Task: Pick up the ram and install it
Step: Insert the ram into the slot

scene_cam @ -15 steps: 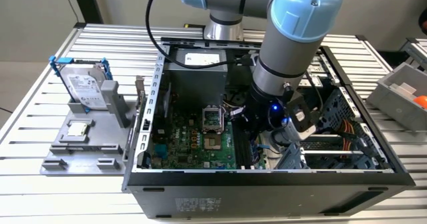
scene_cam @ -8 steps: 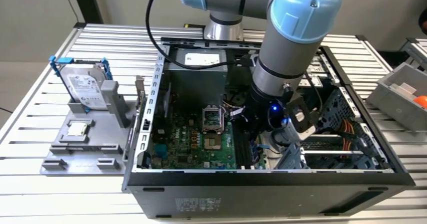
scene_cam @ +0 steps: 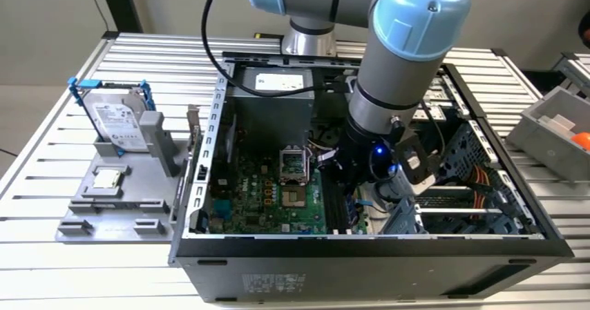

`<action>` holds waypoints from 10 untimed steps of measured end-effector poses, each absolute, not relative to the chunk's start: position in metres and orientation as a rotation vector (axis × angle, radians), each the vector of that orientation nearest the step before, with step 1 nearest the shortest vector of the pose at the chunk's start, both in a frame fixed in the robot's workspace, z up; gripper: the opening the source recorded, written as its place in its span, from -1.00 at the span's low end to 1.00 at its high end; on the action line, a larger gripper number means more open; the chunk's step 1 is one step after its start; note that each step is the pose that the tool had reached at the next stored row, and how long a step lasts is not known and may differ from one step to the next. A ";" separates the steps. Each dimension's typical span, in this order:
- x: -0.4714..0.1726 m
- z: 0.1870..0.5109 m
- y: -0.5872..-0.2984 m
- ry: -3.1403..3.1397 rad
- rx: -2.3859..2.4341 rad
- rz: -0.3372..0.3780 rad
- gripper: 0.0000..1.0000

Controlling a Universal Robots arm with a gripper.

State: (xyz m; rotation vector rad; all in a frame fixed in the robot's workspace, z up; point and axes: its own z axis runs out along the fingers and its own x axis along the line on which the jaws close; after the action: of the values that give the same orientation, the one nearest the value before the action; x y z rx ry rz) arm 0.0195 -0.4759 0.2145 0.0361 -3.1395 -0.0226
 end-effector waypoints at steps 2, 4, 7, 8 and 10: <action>0.019 0.213 -0.476 -3.140 0.036 -0.022 -1.00; 0.019 0.213 -0.476 -3.140 0.036 -0.022 -1.00; 0.019 0.213 -0.476 -3.140 0.036 -0.022 -1.00; 0.019 0.213 -0.476 -3.140 0.036 -0.022 -1.00; 0.019 0.213 -0.476 -3.140 0.036 -0.022 -1.00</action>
State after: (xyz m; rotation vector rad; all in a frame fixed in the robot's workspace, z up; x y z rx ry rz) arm 0.0193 -0.4755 0.2133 0.0360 -3.1395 -0.0217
